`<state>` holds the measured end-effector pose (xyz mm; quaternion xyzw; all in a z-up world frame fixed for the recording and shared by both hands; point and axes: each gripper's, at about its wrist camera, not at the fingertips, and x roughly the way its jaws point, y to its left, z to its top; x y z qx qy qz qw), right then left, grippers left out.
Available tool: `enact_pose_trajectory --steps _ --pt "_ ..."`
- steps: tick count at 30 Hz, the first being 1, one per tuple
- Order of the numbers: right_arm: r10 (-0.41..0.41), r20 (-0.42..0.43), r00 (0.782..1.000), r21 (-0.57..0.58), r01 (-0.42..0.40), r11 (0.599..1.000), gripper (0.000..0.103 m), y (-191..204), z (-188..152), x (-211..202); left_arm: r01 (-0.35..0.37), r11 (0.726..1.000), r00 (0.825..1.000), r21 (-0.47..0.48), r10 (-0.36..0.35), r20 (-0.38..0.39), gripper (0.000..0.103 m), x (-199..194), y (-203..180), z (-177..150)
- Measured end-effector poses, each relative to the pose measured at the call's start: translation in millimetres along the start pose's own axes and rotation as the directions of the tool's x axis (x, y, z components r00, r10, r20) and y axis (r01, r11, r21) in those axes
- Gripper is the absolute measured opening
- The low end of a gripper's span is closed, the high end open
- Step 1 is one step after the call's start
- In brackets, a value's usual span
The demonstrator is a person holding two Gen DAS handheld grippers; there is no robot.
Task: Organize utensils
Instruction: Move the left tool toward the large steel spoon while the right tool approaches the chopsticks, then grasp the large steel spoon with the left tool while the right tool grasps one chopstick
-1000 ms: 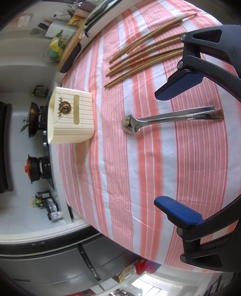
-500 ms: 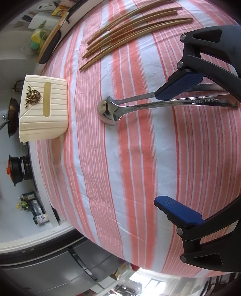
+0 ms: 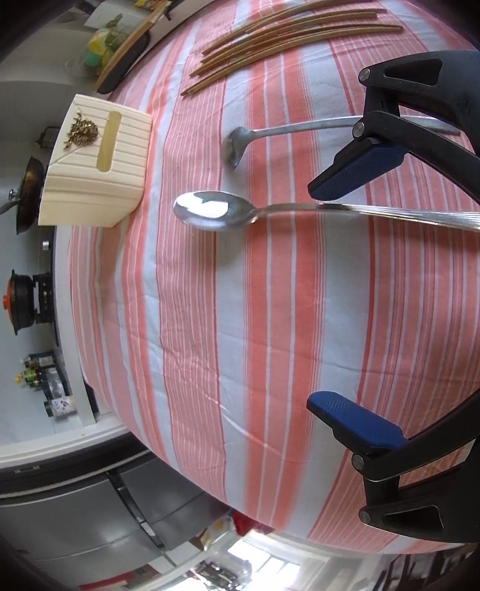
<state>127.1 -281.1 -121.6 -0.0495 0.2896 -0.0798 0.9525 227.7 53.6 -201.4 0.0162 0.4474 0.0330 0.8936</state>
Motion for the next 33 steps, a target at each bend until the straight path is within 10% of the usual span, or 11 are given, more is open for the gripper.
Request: enact_pose_trajectory --steps 8,15,23,33 --pt "0.208 -0.193 0.959 -0.032 -0.218 0.975 0.103 14.5 -18.7 33.3 0.021 0.998 1.000 -0.054 -0.021 0.006 0.103 -5.0 18.0 -0.3" --pt "0.279 -0.328 0.903 -0.043 -0.309 0.950 0.040 40.5 -36.2 62.2 0.038 0.998 0.999 -0.055 -0.038 0.001 0.103 -9.0 13.1 -6.2" --pt "0.228 -0.365 0.903 -0.136 -0.294 0.946 0.007 58.6 -33.4 78.1 0.036 0.998 0.999 -0.048 -0.036 0.000 0.103 -13.6 10.7 -13.6" --pt "0.227 -0.328 0.917 0.008 -0.238 0.971 0.007 16.8 -21.4 84.1 0.048 0.998 0.999 -0.040 -0.048 -0.007 0.103 -13.8 9.5 -13.7"
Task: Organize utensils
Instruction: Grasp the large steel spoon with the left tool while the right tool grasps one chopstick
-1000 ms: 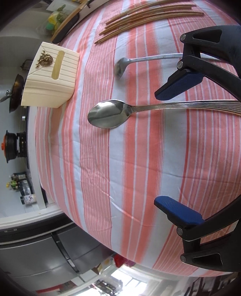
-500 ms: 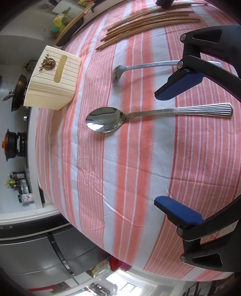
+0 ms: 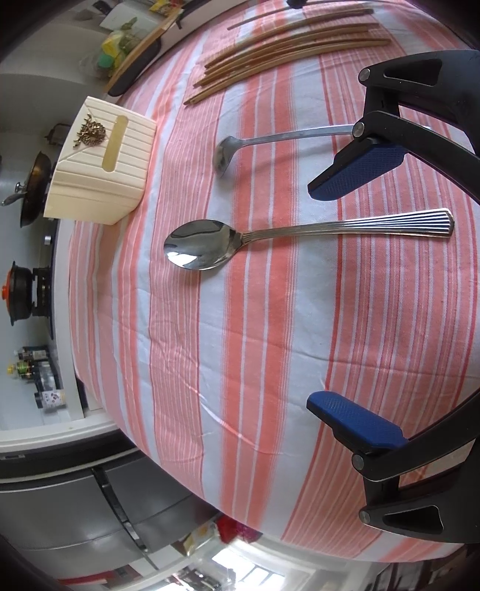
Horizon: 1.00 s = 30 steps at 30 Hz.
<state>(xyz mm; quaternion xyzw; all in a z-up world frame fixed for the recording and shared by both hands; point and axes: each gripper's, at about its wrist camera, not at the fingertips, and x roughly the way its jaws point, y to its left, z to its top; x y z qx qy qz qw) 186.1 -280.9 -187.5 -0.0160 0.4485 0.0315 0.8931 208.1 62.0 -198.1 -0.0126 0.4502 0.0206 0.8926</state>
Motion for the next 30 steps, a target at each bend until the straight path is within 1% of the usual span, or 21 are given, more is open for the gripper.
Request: enact_pose_trajectory --steps 2,4,6,7,8,9,10,11,14,15,19,23,27,28,29,30 --pt "-0.057 0.000 0.998 0.012 0.057 0.998 0.007 -15.9 2.0 1.3 0.010 1.000 1.000 0.000 -0.010 0.004 0.103 -0.8 0.5 2.3" --pt "-0.087 -0.019 0.996 0.010 0.087 0.996 0.008 -31.4 4.1 9.2 0.016 1.000 1.000 0.009 -0.016 0.011 0.103 0.7 -0.8 4.6" --pt "-0.105 -0.031 0.994 0.010 0.105 0.994 0.010 -42.5 4.8 17.0 0.012 0.999 1.000 0.049 -0.012 0.010 0.103 4.2 -5.6 4.9" --pt "-0.098 -0.037 0.995 0.018 0.098 0.995 0.015 -46.7 4.7 20.1 0.011 0.997 1.000 0.080 -0.011 -0.002 0.103 7.4 -9.3 4.2" --pt "-0.087 -0.048 0.995 0.029 0.089 0.996 0.033 -50.2 4.0 22.5 0.009 0.994 1.000 0.108 -0.007 -0.019 0.103 11.0 -11.4 2.7" --pt "-0.078 -0.055 0.995 0.045 0.080 0.996 0.047 -52.8 3.0 23.4 0.005 0.992 0.999 0.127 0.000 -0.037 0.103 14.8 -13.2 1.0" --pt "-0.069 -0.055 0.996 0.062 0.072 0.995 0.050 -55.2 1.5 22.9 0.004 0.991 0.999 0.134 0.002 -0.047 0.103 17.3 -13.6 -1.1" --pt "-0.058 -0.056 0.997 0.074 0.062 0.995 0.050 -56.9 0.0 22.3 0.014 0.992 0.999 0.123 -0.009 -0.039 0.103 17.1 -11.9 -2.2" --pt "-0.057 -0.073 0.996 0.059 0.061 0.996 0.050 -58.0 -2.1 23.3 0.056 0.995 0.996 0.086 -0.050 -0.074 0.103 21.3 -4.5 -1.2" --pt "-0.060 -0.079 0.995 0.049 0.064 0.997 0.050 -57.8 -2.5 23.3 0.062 0.994 0.995 0.089 -0.055 -0.083 0.103 22.6 -4.4 0.1" --pt "-0.053 -0.096 0.994 0.014 0.054 0.998 0.050 -58.4 -3.5 23.5 0.077 0.993 0.990 0.094 -0.065 -0.121 0.103 27.5 -5.2 6.9" --pt "-0.019 -0.119 0.993 0.002 0.020 1.000 0.051 -64.1 0.1 27.4 0.087 0.990 0.982 0.107 -0.067 -0.177 0.103 36.5 -7.6 21.4" --pt "-0.003 -0.167 0.986 -0.015 0.000 1.000 0.052 -65.5 14.7 37.0 0.088 0.989 0.985 0.123 -0.068 -0.159 0.103 49.9 -13.1 38.8" --pt "-0.003 -0.176 0.984 -0.016 0.000 1.000 0.052 -65.5 18.9 39.7 0.089 0.988 0.985 0.129 -0.069 -0.157 0.100 53.1 -16.7 43.6" --pt "-0.005 -0.182 0.983 -0.014 0.003 1.000 0.052 -65.6 23.1 42.6 0.091 0.987 0.986 0.135 -0.070 -0.151 0.095 55.2 -20.6 48.2" --pt "-0.010 -0.185 0.983 -0.013 0.007 1.000 0.052 -65.1 27.5 45.6 0.092 0.986 0.987 0.140 -0.072 -0.145 0.092 56.9 -24.3 53.0"
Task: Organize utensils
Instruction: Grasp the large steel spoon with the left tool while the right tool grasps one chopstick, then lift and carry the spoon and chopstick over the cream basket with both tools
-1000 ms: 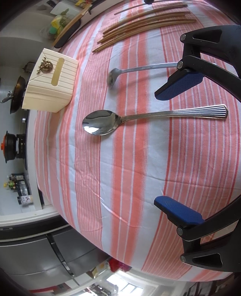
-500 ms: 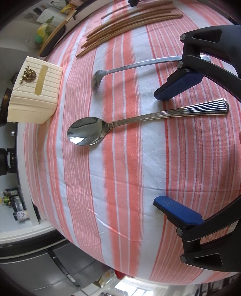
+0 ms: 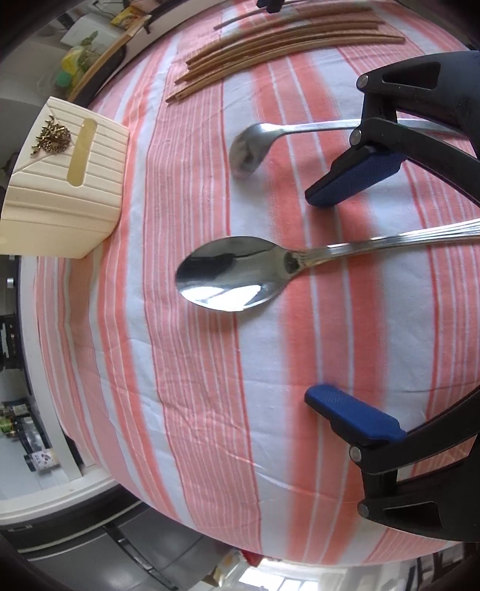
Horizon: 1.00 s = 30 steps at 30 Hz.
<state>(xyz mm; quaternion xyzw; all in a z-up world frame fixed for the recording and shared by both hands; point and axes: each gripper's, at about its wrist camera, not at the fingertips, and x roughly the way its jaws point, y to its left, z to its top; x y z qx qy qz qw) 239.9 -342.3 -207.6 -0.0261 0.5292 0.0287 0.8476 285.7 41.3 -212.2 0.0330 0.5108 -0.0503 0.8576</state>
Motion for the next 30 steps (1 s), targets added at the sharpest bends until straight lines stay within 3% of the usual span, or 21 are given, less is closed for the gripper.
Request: enact_pose_trajectory --steps 4,6,7,8,9,14,19,30 --pt "-0.010 -0.002 1.000 -0.007 0.010 1.000 0.048 5.2 20.7 10.2 0.017 1.000 1.000 0.006 -0.017 0.006 0.068 7.0 -10.4 22.8" --pt "0.000 -0.014 1.000 -0.009 0.000 1.000 0.037 8.5 31.9 14.5 0.012 1.000 1.000 0.014 -0.012 0.016 0.055 8.9 -13.2 29.3" --pt "0.005 -0.020 1.000 -0.011 -0.005 1.000 0.031 10.1 37.3 16.2 0.013 1.000 1.000 0.020 -0.014 0.023 0.041 9.0 -13.2 31.0" --pt "0.009 -0.025 1.000 -0.008 -0.009 1.000 0.015 10.0 42.5 18.1 0.039 0.999 0.999 0.021 -0.040 0.024 0.042 8.8 -11.7 32.1" --pt "0.014 -0.033 0.999 0.003 -0.014 1.000 0.007 8.9 47.6 20.6 0.061 0.998 0.998 0.019 -0.062 0.021 0.042 9.0 -10.0 33.7" --pt "0.095 -0.033 0.995 0.086 -0.091 0.992 0.006 -3.6 65.5 23.4 0.109 0.993 0.990 0.042 -0.112 0.080 0.042 -13.5 -7.2 32.3" --pt "0.152 0.080 0.985 0.104 -0.160 0.982 0.006 -0.6 72.7 -12.5 0.135 0.989 0.971 0.056 -0.144 0.190 0.042 -61.7 -6.5 28.5" --pt "0.187 0.323 0.928 0.002 -0.198 0.980 0.006 35.5 60.9 -121.6 0.186 0.979 0.896 0.083 -0.204 0.394 0.042 -165.2 -0.7 11.9"
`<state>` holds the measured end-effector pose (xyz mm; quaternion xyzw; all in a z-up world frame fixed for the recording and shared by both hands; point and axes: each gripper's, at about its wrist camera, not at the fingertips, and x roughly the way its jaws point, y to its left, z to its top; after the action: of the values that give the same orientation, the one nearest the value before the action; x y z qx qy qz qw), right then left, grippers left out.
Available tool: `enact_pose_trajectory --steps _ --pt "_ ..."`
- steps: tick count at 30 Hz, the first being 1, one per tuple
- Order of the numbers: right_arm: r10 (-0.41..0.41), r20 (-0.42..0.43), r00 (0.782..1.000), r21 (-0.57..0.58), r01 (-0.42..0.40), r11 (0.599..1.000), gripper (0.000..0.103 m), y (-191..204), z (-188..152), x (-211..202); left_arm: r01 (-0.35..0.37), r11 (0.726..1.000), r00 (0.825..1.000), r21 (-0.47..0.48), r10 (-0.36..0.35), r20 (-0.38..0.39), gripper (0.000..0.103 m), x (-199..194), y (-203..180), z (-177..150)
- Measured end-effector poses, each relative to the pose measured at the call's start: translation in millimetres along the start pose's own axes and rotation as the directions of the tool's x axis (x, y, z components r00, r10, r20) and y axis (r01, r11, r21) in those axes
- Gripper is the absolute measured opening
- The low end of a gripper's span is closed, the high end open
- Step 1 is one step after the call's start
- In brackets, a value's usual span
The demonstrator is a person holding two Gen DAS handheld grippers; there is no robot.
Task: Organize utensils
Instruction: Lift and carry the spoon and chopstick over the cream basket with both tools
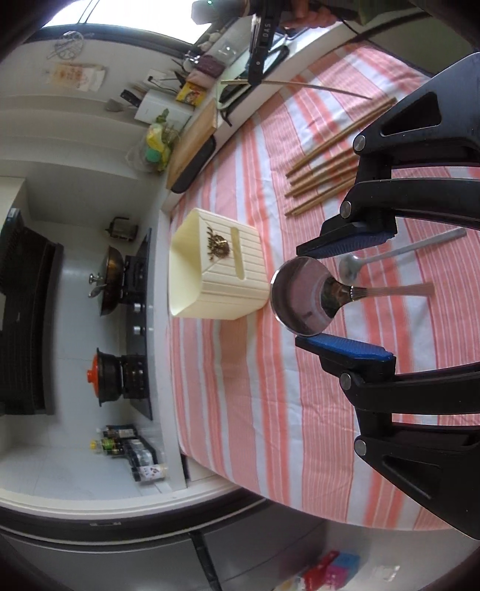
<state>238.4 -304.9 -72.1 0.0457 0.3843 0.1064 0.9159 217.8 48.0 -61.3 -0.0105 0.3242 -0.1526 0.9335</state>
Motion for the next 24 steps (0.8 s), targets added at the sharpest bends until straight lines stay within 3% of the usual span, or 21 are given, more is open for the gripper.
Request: enact_pose_trajectory --steps 5,14,19,24 --pt "0.002 0.099 0.995 -0.041 0.002 0.999 0.006 18.9 3.9 -34.7 0.022 1.000 0.998 0.007 -0.022 0.052 0.042 -18.1 -4.0 11.1" --pt "0.072 0.182 0.981 -0.098 -0.054 0.994 0.006 49.4 37.1 -42.6 0.104 0.994 0.993 -0.031 -0.102 0.056 0.041 -18.6 3.9 57.7" --pt "0.122 0.216 0.969 -0.147 -0.091 0.985 0.006 71.7 89.9 -40.2 0.126 0.992 0.988 -0.015 -0.124 0.096 0.041 -19.0 4.7 117.1" --pt "0.164 0.302 0.939 -0.174 -0.114 0.978 0.006 93.3 163.6 -33.3 0.129 0.992 0.977 -0.007 -0.125 0.172 0.041 -10.3 2.0 189.9"
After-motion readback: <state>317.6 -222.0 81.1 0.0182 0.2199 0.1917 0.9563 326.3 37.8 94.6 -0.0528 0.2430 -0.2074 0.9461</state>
